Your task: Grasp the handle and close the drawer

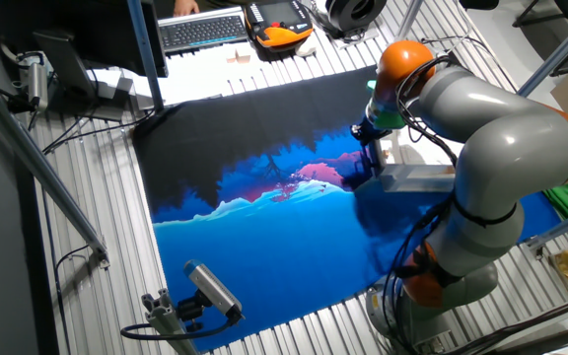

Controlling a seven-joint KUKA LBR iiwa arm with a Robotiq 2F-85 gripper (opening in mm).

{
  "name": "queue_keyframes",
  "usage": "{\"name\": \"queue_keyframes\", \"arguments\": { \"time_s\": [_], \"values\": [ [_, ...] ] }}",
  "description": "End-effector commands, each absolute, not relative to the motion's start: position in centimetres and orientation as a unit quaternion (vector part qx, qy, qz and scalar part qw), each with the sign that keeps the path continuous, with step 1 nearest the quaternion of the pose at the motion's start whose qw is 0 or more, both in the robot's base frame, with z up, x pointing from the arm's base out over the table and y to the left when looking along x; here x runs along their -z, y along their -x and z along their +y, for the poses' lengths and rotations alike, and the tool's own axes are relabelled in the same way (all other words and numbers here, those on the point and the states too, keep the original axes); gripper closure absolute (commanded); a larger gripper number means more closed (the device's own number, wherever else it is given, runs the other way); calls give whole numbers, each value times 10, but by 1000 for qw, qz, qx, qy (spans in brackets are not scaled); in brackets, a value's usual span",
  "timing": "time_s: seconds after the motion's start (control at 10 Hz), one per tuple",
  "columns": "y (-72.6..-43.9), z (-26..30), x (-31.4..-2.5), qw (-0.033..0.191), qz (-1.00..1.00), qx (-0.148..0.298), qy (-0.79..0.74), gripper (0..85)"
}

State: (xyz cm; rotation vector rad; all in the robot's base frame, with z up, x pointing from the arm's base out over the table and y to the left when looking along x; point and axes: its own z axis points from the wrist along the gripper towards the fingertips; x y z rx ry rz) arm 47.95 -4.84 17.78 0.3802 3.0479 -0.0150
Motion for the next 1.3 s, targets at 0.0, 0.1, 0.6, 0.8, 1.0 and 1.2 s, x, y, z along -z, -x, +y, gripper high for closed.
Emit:
{"name": "queue_keyframes", "arguments": {
  "time_s": [0.0,0.1,0.6,0.8,1.0,1.2],
  "values": [
    [-479,-49,-177,35,992,5,-124,850],
    [-478,-50,-177,35,992,5,-123,850],
    [-477,-62,-181,34,993,5,-115,850],
    [-475,-64,-180,34,993,7,-114,850],
    [-474,-64,-179,35,993,7,-113,850],
    [-473,-64,-176,37,993,7,-111,850]
  ]
}}
